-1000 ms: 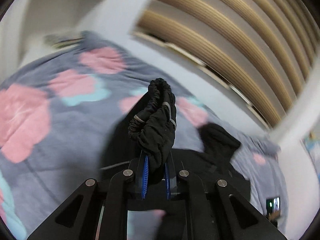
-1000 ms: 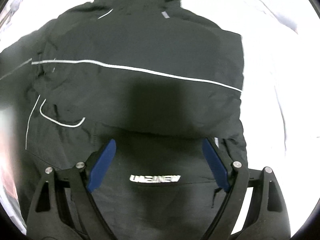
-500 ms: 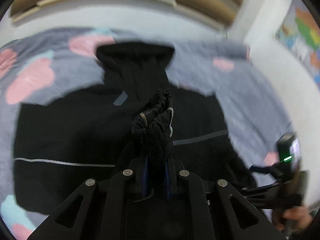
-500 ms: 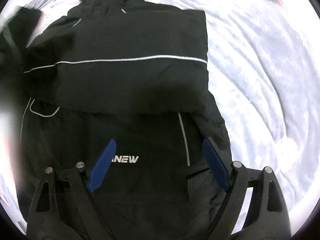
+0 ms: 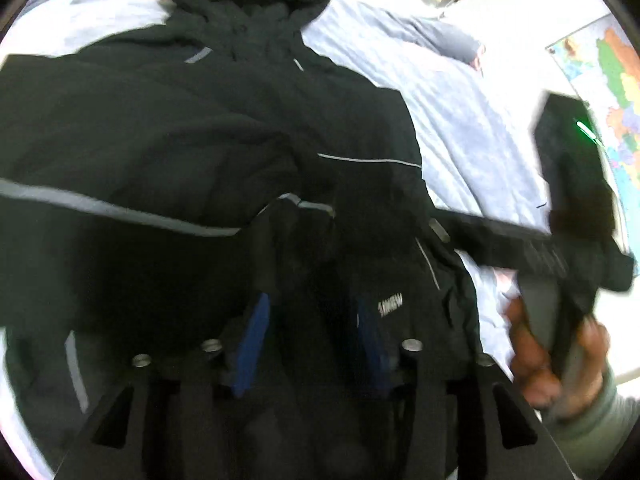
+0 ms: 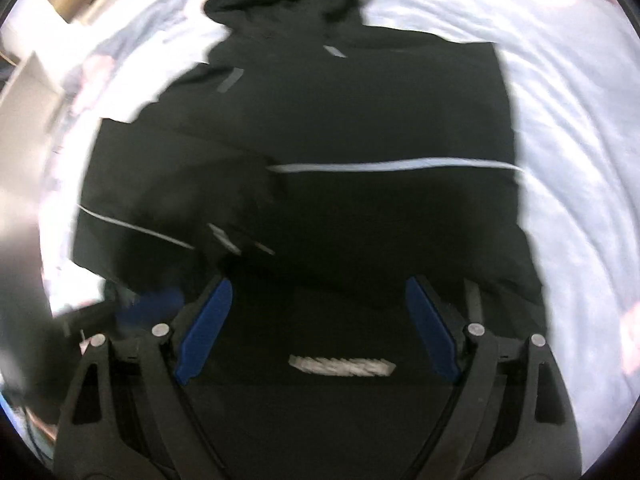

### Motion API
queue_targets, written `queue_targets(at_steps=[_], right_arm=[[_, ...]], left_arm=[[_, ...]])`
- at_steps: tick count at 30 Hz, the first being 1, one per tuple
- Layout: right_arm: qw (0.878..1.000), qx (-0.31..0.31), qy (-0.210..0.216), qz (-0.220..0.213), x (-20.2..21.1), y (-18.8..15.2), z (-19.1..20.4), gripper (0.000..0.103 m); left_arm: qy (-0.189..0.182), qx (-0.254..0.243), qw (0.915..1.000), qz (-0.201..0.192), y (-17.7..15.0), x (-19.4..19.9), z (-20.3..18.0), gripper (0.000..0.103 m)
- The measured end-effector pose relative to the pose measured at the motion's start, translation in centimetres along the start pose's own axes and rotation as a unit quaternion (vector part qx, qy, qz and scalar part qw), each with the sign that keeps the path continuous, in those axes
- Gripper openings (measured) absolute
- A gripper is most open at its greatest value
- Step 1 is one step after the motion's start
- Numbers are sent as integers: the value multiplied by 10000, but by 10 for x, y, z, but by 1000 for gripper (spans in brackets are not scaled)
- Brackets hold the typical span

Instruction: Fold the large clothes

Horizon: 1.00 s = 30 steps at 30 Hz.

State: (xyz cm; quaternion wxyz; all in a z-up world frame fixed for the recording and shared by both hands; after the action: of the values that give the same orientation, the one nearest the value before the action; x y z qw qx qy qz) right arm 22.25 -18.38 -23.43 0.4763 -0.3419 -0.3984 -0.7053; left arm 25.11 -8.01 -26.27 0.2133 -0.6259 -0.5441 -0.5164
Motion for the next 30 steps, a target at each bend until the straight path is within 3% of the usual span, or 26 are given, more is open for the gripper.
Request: queue_targets(at_steps=[8,9,10,11,13,14,18,21,24,26,30], right_arm=[[9970,-421,459,464,-57,4,22,82],[9963,-436,502,539,-63,3,23,74],[9956,-404,587,609,-70,1,27,48],[9954,-350,587,675,-73,-1,30,37],[9978,-124,318,561,-66,-1,40,20],[9985,-49,288,465,-59,0,42,18],[9991,316,-160,-236,-5,13,47,17],[9949,360,-598,-726,39,27,27,17],[9891,252,-1053,-999,70,40,-11,17],[9857,173,-1351,-994,75,45,-44,17],[9880,-183,-1428,-565,37,44,-104,18]], left_arm=[[575,731,9954,-234,-35,50,65,52],[654,863,9938,-269,-38,55,77,52],[730,983,9919,-339,-39,61,87,52],[784,1074,9901,-450,-39,67,96,52],[871,1184,9870,-646,-33,79,109,52],[926,1204,9855,-750,-29,87,113,52],[1101,1162,9803,-1155,-5,116,127,52],[1184,1018,9791,-1299,23,122,131,52],[1345,806,9820,-1056,38,104,130,52],[1264,685,9865,-789,48,79,126,52],[1554,726,9850,-192,59,12,128,51]])
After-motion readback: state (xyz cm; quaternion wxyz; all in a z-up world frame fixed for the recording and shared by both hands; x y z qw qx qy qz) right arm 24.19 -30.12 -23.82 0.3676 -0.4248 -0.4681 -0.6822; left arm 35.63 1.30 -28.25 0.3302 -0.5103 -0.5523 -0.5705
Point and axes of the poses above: each gripper's, at about its wrist camera, not at the fingertips, and x roughly against the way its jaws point, z to its left, y to its top, the point moved 5 cm from there along -x, roughly the way its jaws point, and after that the axes turned 9 degrees about y, right-handed, at the moved point
